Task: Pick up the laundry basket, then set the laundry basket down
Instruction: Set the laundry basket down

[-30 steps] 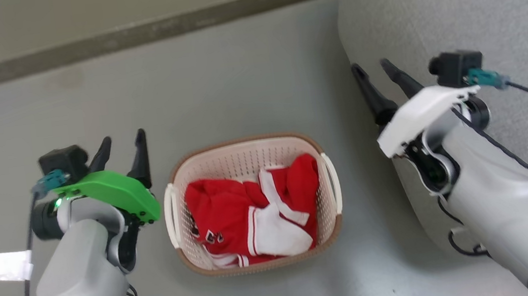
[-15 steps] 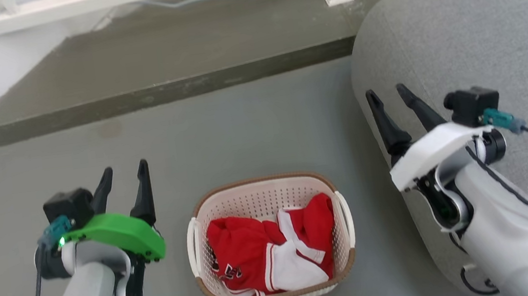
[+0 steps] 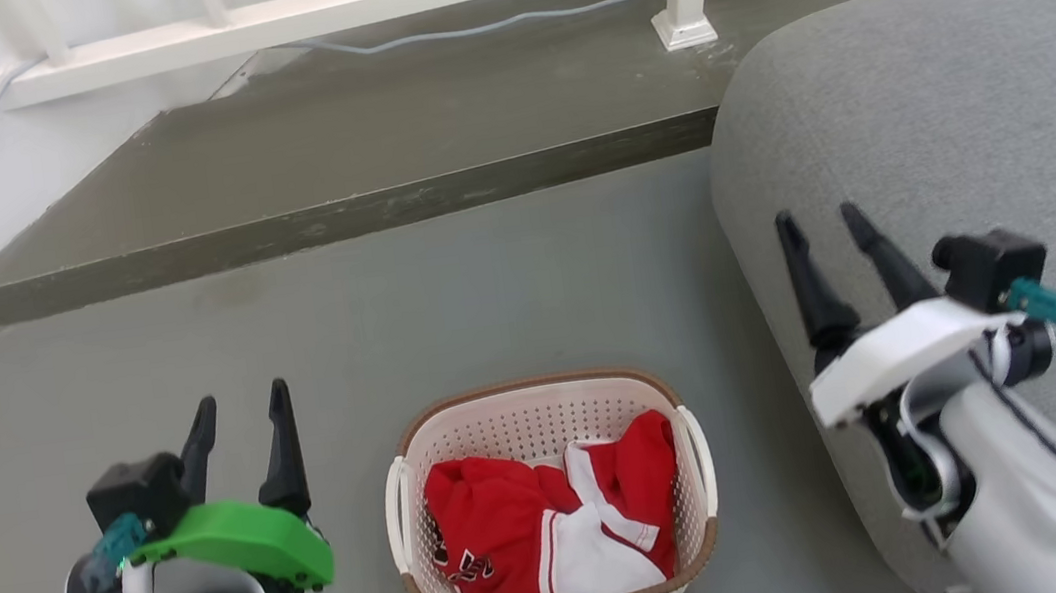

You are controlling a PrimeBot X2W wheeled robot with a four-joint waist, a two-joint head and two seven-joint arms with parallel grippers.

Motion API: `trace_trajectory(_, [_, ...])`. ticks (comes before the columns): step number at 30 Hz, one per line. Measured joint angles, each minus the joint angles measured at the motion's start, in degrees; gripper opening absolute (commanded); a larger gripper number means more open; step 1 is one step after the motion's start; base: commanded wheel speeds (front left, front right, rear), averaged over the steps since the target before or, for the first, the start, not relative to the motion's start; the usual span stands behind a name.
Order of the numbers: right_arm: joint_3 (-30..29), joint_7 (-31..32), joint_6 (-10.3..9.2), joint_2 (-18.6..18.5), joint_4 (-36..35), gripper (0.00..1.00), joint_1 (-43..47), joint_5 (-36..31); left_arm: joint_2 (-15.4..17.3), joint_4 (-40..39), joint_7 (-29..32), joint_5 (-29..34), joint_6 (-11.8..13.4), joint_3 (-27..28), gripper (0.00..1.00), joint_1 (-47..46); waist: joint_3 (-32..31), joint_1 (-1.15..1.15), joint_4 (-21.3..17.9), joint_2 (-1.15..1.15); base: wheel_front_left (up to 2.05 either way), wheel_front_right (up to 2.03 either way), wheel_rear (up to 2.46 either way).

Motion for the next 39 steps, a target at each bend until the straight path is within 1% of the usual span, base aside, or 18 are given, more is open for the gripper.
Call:
trace_trajectory(3, [0.1, 0.0, 0.01, 0.9, -0.9, 1.00, 2.1, -0.8, -0.1, -1.5, 0.0, 0.6, 0.2, 0.5, 1.00, 1.8, -0.3, 0.00, -0.4, 0.00, 0.00, 0.00, 0.00])
trace_trajectory(13, [-1.0, 0.0, -0.02, 0.4, -4.0, 1.00, 4.7, -4.0, -1.0, -5.9, 0.0, 2.4, 0.6, 2.8, 1.00, 4.9, -0.3, 0.00, -0.9, 0.00, 0.00, 0.00, 0.00])
trace_trajectory(21, [-2.1, 0.0, -0.05, 0.5, -5.3, 1.00, 6.4, -4.9, -1.7, -7.8, 0.0, 3.7, 0.6, 3.7, 1.00, 6.8, -0.2, 0.00, -0.8, 0.00, 0.00, 0.00, 0.00])
trace_trajectory(28, [-2.7, 0.0, -0.14, 0.8, -5.8, 1.00, 7.8, -6.2, -2.0, -8.8, 0.0, 4.2, 0.6, 4.6, 1.00, 8.5, -0.4, 0.00, -0.8, 0.00, 0.00, 0.00, 0.00])
trace_trajectory(30, [-2.9, 0.0, -0.49, 0.8, -5.8, 1.00, 8.3, -6.5, -2.1, -9.1, 0.0, 4.2, 0.5, 4.9, 1.00, 8.8, -0.4, 0.00, -0.8, 0.00, 0.00, 0.00, 0.00])
trace_trajectory(39, [-3.3, 0.0, -0.49, 0.8, -6.3, 1.00, 9.0, -7.5, -2.5, -9.9, 0.0, 4.3, 0.3, 5.4, 1.00, 10.0, -0.4, 0.00, -0.7, 0.00, 0.00, 0.00, 0.00])
